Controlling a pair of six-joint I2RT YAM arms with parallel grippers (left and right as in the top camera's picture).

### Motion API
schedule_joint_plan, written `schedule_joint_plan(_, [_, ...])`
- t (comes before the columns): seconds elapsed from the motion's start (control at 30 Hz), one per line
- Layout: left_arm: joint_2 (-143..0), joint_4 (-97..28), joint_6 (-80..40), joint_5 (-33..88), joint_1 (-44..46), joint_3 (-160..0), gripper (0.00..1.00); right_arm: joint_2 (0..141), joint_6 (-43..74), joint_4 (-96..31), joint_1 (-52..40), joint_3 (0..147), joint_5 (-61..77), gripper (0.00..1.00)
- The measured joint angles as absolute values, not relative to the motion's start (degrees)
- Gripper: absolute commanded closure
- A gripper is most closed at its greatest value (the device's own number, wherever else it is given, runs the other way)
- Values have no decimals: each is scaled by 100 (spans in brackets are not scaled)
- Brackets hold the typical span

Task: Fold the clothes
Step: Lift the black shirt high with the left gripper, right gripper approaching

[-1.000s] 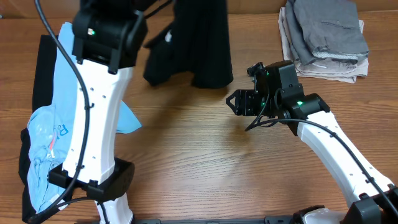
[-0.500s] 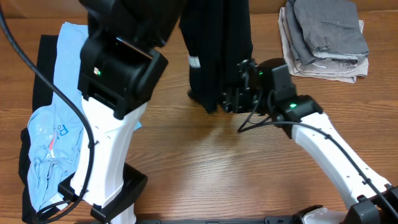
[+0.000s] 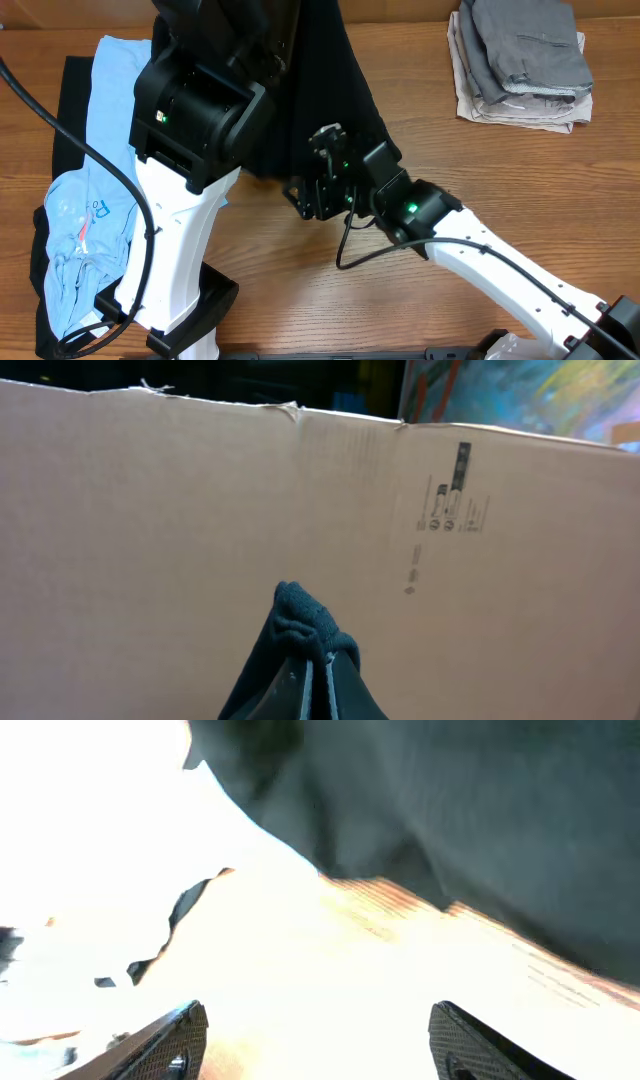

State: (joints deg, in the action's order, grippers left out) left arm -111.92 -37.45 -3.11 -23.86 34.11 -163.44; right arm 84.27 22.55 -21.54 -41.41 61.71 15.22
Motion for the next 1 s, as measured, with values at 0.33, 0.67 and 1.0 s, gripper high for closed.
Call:
schedule_joint_plan(0.33, [-11192, -4471, -276, -2519, 3461, -16344, 96, 8396, 2687, -1776, -4150, 6171, -325, 27])
schedule_joint_plan(0.67, [-11067, -5653, -281, -2536, 3900, -16322, 96, 9065, 2893, -386, -2764, 6171, -351, 38])
schedule_joint_plan(1.0, [-10685, -4619, -252, -2261, 4466, -16313, 96, 9102, 3011, -502, -1645, 6187, 1020, 36])
